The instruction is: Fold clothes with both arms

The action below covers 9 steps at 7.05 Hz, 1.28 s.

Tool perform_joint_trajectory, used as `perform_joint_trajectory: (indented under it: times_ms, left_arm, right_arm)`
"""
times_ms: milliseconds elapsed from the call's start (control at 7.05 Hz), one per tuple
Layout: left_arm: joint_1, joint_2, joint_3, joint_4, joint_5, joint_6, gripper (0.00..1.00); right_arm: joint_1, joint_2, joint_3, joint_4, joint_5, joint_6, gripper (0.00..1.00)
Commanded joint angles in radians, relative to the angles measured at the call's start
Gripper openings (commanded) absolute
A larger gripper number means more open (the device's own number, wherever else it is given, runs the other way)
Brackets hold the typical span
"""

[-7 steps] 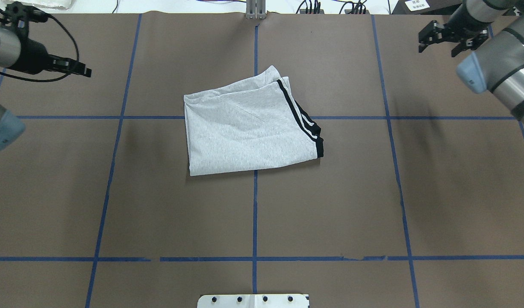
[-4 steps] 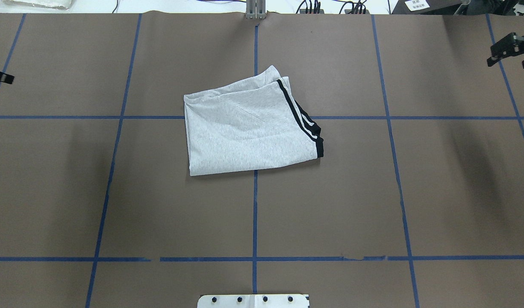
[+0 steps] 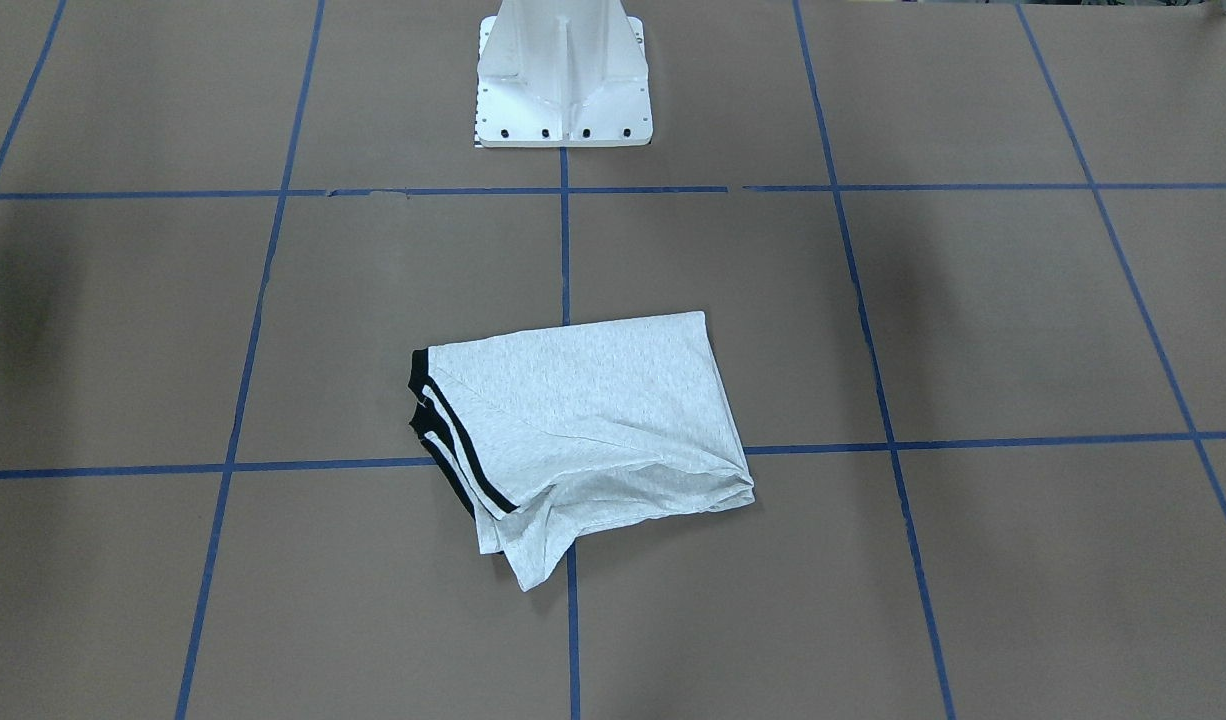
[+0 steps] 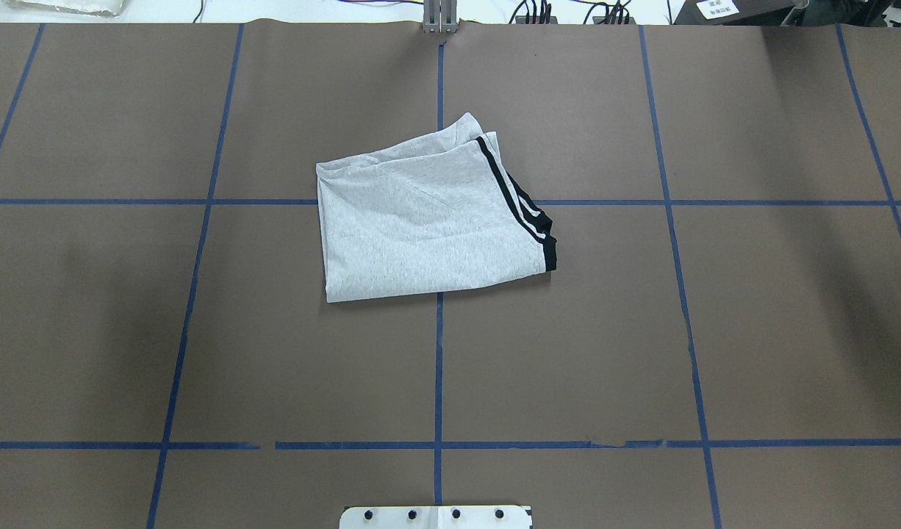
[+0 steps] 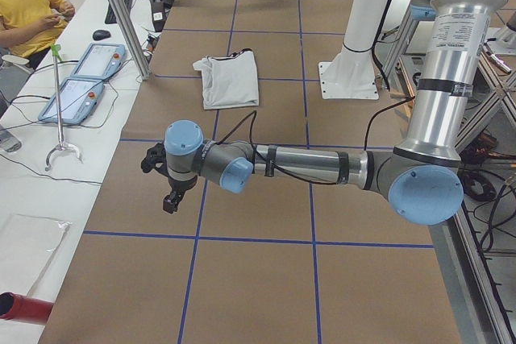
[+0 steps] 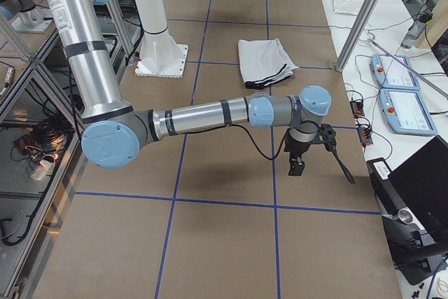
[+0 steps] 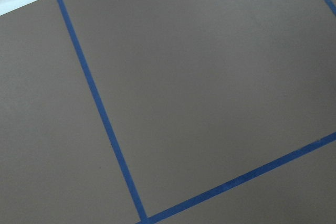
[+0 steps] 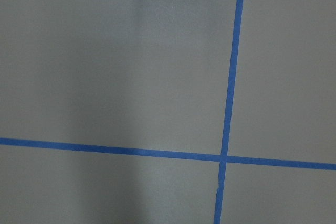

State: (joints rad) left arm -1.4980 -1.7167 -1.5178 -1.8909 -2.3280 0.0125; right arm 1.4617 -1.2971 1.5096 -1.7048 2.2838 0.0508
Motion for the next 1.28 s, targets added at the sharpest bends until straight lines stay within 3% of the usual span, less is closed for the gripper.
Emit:
perform_joint_trajectory:
  times_ms: [0,284,567,851,1134]
  left_arm:
    - [-0.036,0.037,-0.158,0.142,0.010,0.013,1.00]
    - [-0.036,0.039,-0.157,0.142,0.012,0.081,1.00]
    - [-0.036,0.051,-0.150,0.130,0.001,0.078,1.00]
    - [-0.034,0.048,-0.159,0.135,-0.004,0.073,1.00]
    - [-0.031,0.049,-0.160,0.128,-0.004,0.075,1.00]
  right_arm:
    - [-0.023,-0.011,0.015,-0.015,-0.001,-0.005,1.00]
    - [-0.093,-0.007,0.014,-0.009,0.000,0.006,1.00]
    - [-0.090,-0.011,0.038,-0.010,0.006,0.008,1.00]
    - [-0.086,-0.034,0.073,-0.012,0.072,0.009,1.00]
    - [-0.090,-0.051,0.090,-0.010,0.068,0.011,1.00]
